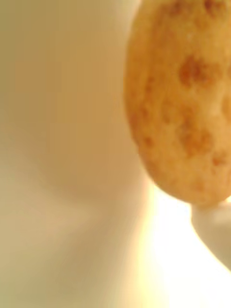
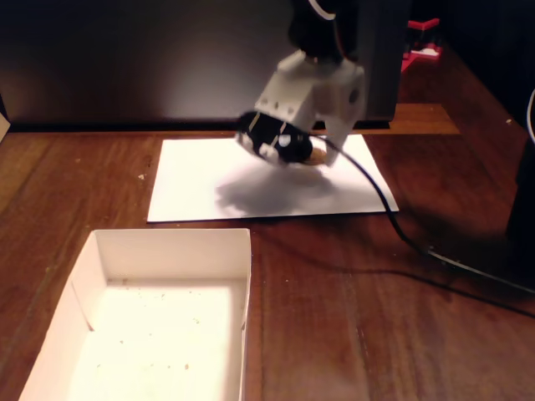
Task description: Grasp a mini cookies block and put it in the white box.
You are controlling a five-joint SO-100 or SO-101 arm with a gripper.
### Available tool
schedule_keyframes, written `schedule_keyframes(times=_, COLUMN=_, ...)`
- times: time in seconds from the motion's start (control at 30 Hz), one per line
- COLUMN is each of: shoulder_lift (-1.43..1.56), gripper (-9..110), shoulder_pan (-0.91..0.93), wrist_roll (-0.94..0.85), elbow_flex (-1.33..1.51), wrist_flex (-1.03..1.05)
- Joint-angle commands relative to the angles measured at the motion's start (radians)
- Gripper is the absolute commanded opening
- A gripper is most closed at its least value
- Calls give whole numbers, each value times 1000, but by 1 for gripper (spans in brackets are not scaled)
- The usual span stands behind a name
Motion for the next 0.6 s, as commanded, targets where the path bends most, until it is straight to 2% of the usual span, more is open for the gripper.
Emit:
schedule_keyframes(times=0.0, shoulder_lift=216, gripper=25, shoulder_pan=-2, wrist_roll=-31, elbow_flex=-107, wrist_flex=5)
schedule_keyframes(times=0.3, shoulder_lift=362, gripper=25, shoulder_pan=9, wrist_roll=-110, elbow_flex=-215, wrist_flex=54)
schedule_keyframes(times=0.57, shoulder_lift=499, gripper=25, shoulder_pan=-67, wrist_roll=-209, elbow_flex=-264, wrist_flex=66)
